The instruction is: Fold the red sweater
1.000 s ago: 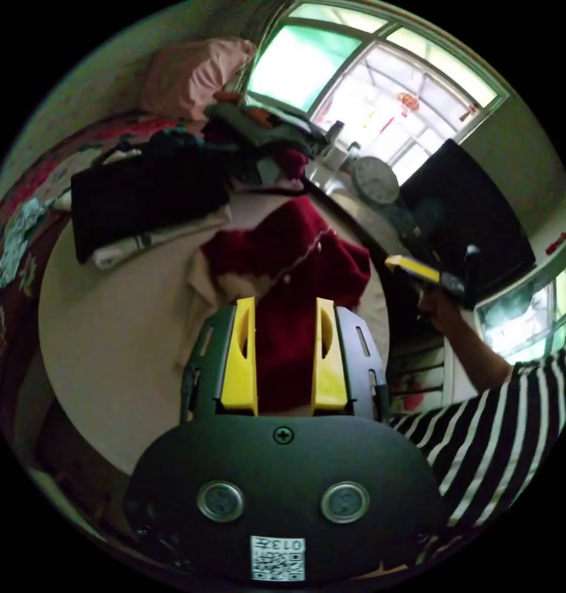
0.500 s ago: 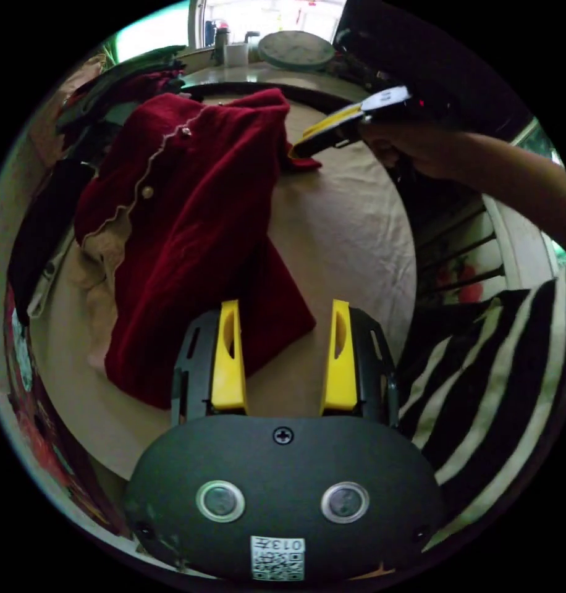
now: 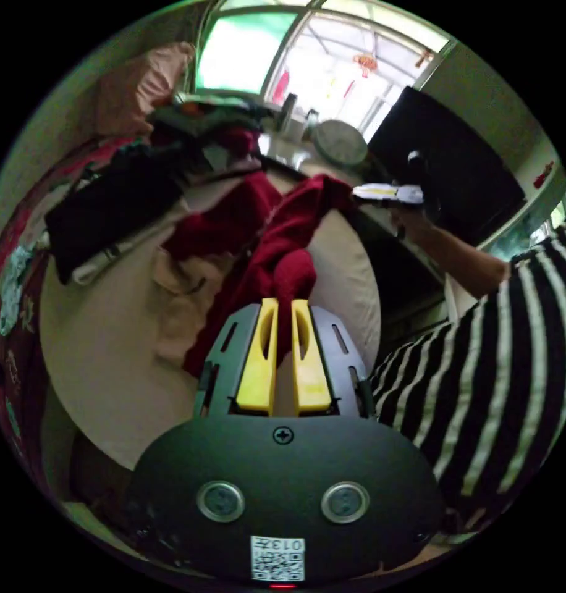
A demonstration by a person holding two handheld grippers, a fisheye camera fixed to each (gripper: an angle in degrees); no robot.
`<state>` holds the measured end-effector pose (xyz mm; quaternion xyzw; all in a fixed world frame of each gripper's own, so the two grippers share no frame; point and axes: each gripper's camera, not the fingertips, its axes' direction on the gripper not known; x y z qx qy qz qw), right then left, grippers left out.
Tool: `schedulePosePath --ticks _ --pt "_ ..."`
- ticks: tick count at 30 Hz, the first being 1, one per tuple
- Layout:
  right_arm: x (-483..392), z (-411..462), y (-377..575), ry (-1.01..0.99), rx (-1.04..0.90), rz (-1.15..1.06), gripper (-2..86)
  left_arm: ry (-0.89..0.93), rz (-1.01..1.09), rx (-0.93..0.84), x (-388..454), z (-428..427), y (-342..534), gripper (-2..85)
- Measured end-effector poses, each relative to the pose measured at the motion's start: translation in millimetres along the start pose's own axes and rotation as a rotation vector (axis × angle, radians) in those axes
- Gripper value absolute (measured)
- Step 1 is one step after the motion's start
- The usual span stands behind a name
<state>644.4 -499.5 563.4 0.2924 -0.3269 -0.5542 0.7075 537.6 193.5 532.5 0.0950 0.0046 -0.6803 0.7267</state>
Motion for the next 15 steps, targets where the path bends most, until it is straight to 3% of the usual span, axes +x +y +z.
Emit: schedulePosePath --ticks 4,9,15 --pt "64.8 -32.3 -2.4 -0.075 0.142 -0.018 1.6 -0.083 0.016 0.260 15.5 -114.4 12.5 1.6" --pt "131.8 -81.8 -3.9 -0.206 0.417 -0.233 1.4 -0.293 0.036 0.406 77.4 -197.0 14.8 1.5" --pt "172.7 -16.6 -38.8 -0.417 0.344 -0.318 1.7 -0.204 -0.134 0.391 63.2 -210.0 23.0 2.6"
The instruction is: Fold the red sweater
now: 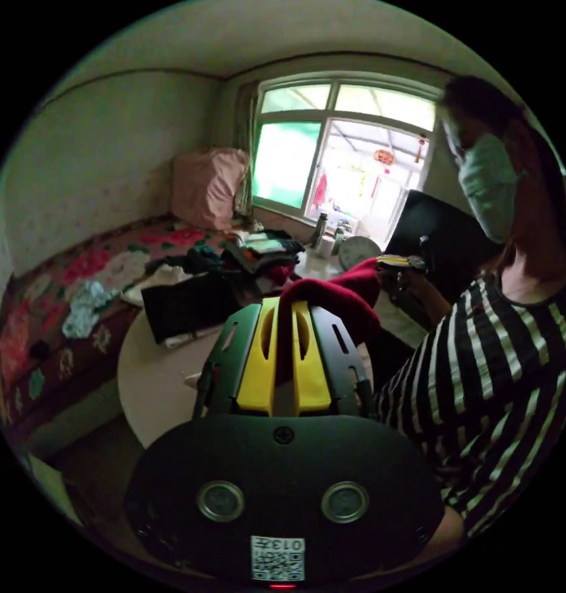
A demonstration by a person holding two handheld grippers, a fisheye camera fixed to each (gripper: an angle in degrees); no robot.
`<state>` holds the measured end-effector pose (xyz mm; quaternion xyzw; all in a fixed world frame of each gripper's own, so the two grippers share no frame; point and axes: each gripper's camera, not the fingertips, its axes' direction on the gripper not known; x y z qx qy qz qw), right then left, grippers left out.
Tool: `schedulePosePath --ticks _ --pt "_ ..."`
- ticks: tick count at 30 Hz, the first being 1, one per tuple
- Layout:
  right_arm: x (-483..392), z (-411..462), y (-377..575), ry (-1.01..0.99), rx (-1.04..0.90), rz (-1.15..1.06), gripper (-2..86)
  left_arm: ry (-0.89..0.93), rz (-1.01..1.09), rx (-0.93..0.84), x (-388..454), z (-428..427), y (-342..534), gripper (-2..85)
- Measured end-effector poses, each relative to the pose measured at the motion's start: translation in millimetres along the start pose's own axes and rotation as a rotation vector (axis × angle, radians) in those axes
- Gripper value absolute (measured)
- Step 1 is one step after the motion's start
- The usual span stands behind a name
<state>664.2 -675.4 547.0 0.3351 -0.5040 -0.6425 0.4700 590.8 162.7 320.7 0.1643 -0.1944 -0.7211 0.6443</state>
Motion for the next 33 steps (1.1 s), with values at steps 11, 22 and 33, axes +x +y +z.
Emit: schedulePosePath --ticks 11,22,33 --pt "55.7 264.0 29.9 -0.090 -0.495 0.363 5.6 -0.113 -0.642 -0.315 -135.7 114.4 90.6 9.2" --pt "-6.1 308.3 40.9 0.037 -0.497 -0.030 10.7 -0.153 -0.375 -0.407 -56.5 156.0 104.4 19.6" --pt "-59.9 359.0 43.1 -0.039 -0.616 -0.315 3.5 -0.232 -0.515 -0.540 -134.7 107.1 136.6 6.0"
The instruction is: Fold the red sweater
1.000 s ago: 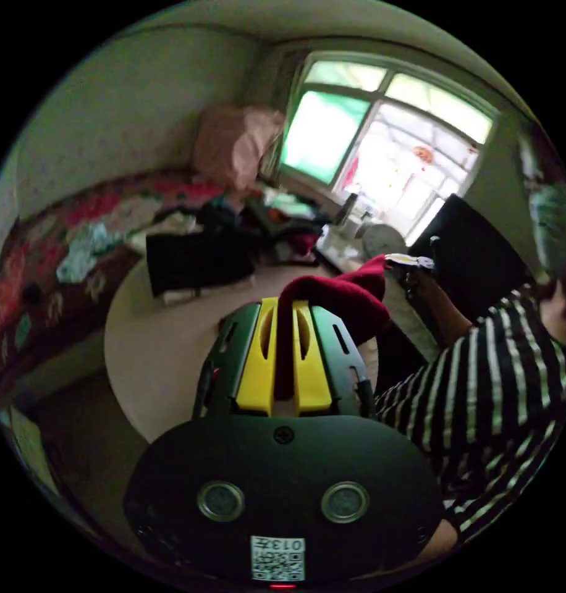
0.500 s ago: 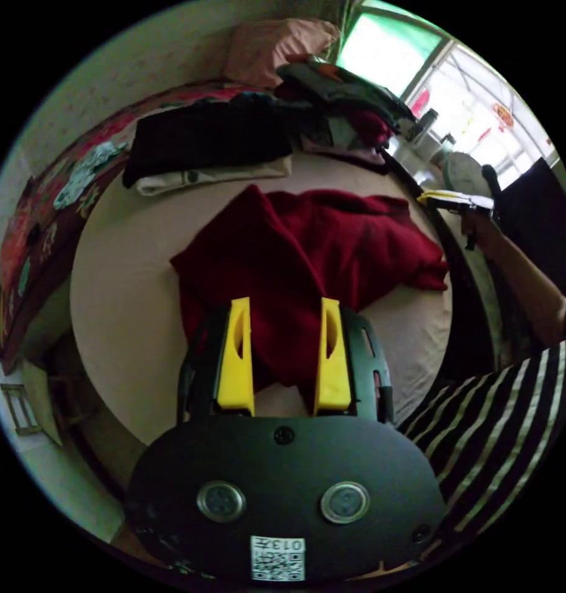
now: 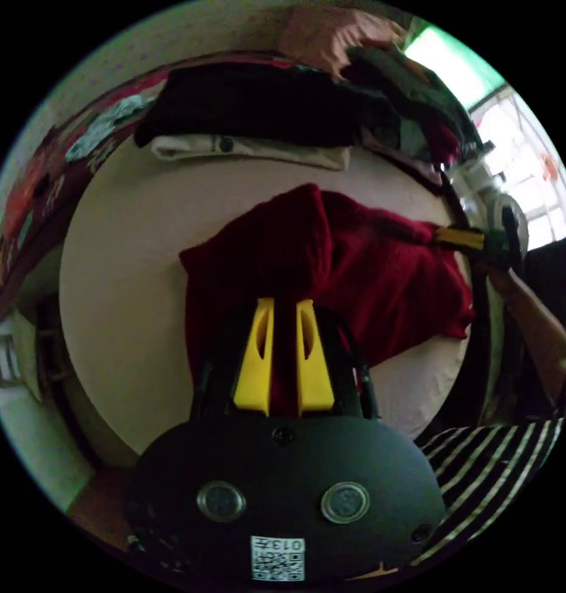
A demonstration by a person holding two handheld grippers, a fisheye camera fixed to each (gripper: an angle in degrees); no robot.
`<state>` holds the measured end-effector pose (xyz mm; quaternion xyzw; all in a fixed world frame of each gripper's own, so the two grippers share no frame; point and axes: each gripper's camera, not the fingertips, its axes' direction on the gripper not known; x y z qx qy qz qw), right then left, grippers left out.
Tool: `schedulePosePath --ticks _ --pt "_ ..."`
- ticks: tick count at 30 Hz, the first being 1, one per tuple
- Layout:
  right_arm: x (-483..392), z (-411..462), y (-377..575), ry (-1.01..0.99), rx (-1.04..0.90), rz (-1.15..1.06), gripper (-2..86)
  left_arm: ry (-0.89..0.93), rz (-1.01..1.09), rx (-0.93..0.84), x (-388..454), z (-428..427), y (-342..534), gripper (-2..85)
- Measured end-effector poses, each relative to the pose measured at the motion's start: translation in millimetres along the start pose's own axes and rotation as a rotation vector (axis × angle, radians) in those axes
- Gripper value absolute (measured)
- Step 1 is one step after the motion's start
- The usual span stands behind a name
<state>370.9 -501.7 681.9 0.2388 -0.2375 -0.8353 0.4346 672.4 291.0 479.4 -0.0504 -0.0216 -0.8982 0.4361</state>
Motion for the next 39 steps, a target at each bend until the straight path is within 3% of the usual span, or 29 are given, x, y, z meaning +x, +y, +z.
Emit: schedulePosePath --ticks 5,9,18,23,26,29,39 --pt "-4.0 -44.4 8.5 0.124 0.075 0.067 1.8 0.128 -0.125 0.246 -68.2 -89.8 40.8 4.7" --pt "-20.3 -124.6 19.2 0.281 0.252 0.112 1.2 0.174 -0.167 0.579 -109.6 -193.9 79.6 2.8" --pt "-75.2 -361.4 64.2 0.672 0.755 0.133 1.0 0.103 0.192 1.131 -73.5 -410.6 126.1 1.2" --pt "-121.1 -424.0 116.3 0.791 0.915 0.126 1.0 -0.004 0.358 1.349 -49.6 -468.7 197.1 1.3" --pt "-146.0 -412.1 141.3 0.782 0.852 0.098 1.0 0.029 0.374 1.284 -59.2 -459.5 221.1 1.4" --pt "-163.5 -359.4 158.5 0.635 0.759 0.105 1.1 0.025 0.372 1.100 -77.2 -413.0 226.8 1.5" --pt "-202.8 -46.2 165.8 0.117 -0.020 0.294 1.2 0.085 0.019 0.154 -168.2 -98.1 206.2 1.5"
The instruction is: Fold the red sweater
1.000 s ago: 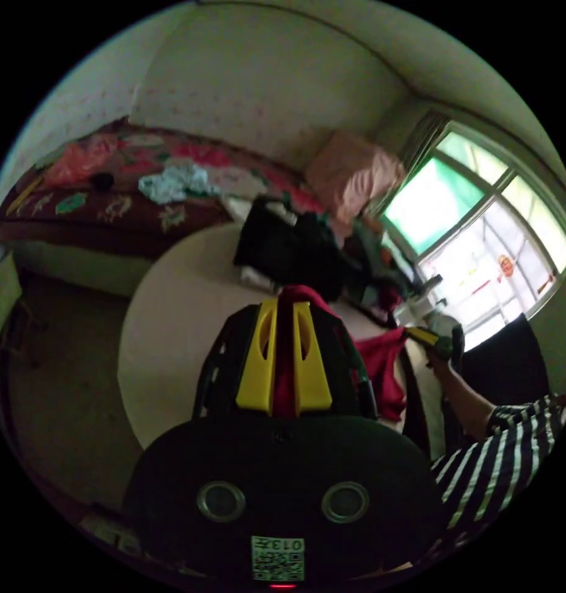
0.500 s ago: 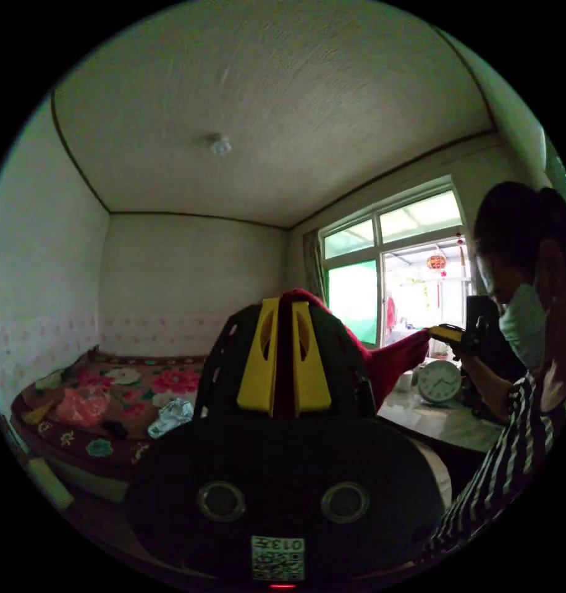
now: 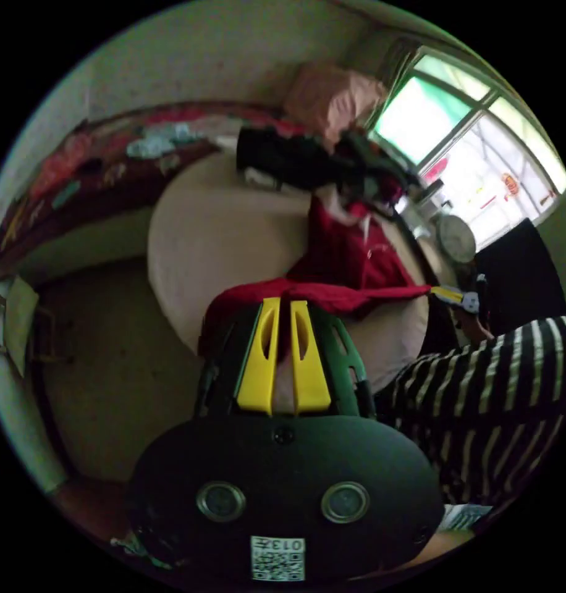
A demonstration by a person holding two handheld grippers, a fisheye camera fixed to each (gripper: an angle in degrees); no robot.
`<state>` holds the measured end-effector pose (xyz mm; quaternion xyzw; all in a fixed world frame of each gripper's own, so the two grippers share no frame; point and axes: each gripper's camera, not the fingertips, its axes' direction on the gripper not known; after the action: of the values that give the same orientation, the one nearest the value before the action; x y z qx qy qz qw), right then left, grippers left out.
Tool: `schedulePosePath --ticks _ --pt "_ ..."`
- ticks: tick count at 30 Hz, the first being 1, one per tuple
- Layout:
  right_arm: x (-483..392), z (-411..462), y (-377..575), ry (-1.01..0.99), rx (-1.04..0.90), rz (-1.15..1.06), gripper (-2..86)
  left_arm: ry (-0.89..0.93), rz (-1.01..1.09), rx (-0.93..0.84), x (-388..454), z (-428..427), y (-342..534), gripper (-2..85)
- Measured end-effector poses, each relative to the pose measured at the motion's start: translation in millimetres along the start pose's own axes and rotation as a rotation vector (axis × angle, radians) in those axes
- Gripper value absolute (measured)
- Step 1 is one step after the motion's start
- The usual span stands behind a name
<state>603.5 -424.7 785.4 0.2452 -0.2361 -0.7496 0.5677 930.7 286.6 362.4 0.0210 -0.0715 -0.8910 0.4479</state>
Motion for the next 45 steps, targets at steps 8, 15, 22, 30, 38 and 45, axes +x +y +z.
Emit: schedulePosePath --ticks 8,15,22,30,38,45 --pt "-1.8 16.1 20.9 -0.028 0.013 -0.025 1.4 0.103 0.126 -0.282 -17.1 70.1 10.7 2.3" --pt "-20.3 83.2 45.2 -0.101 -0.212 -0.101 3.3 0.251 0.022 -0.501 -71.3 110.6 14.0 9.0" --pt "59.8 91.8 22.4 -0.087 -0.021 0.160 8.6 0.093 0.188 -0.004 -54.4 55.2 -88.7 14.1" --pt "121.7 182.6 -150.7 -0.143 0.135 0.206 10.1 0.159 0.459 -0.119 75.1 253.4 -203.8 18.2" --pt "142.3 274.9 -232.1 -0.190 -0.074 0.230 7.5 0.032 0.388 -0.241 66.9 314.3 -243.8 4.4" --pt "124.2 271.7 -226.6 -0.048 -0.012 0.130 1.0 0.090 -0.153 0.086 -83.8 234.5 -194.9 2.3"
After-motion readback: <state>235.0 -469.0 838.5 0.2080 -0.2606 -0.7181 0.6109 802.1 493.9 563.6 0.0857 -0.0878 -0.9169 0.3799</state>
